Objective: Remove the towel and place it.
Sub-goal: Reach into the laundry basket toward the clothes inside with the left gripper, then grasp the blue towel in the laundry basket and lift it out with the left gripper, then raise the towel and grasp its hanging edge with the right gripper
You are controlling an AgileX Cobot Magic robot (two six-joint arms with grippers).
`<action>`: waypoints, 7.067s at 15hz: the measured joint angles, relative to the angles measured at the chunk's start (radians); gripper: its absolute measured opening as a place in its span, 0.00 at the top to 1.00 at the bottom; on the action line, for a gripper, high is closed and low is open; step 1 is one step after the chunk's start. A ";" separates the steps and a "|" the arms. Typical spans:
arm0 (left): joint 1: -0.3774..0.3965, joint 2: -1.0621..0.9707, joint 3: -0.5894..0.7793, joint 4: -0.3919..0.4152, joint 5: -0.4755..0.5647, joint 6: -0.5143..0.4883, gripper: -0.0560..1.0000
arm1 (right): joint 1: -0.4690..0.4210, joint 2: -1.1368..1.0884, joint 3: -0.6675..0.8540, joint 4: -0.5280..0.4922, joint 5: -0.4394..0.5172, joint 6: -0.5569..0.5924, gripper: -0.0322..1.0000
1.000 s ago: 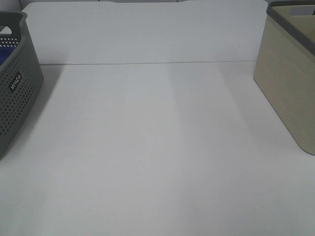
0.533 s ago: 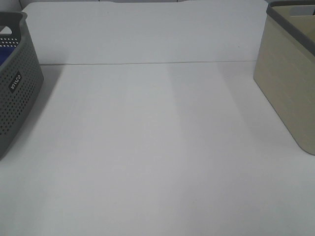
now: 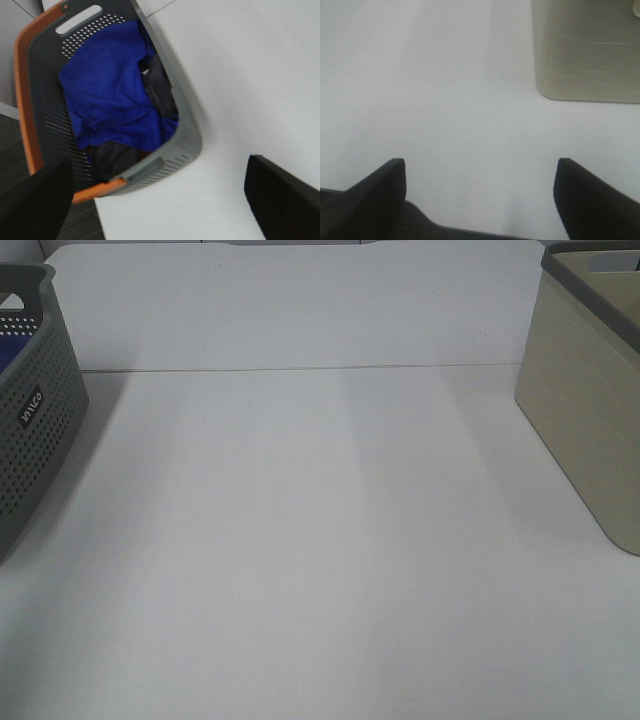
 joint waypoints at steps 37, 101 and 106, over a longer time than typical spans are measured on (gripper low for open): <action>0.105 1.009 0.021 0.756 -0.390 0.211 0.14 | 0.000 0.000 0.000 -0.001 0.000 0.000 0.20; -0.418 0.866 -0.760 0.361 -0.486 0.195 0.95 | 0.000 0.005 0.000 -0.038 -0.003 0.000 0.20; -0.526 0.927 -0.760 0.358 -0.538 0.431 0.95 | 0.000 0.194 -0.022 -0.015 -0.177 -0.040 0.20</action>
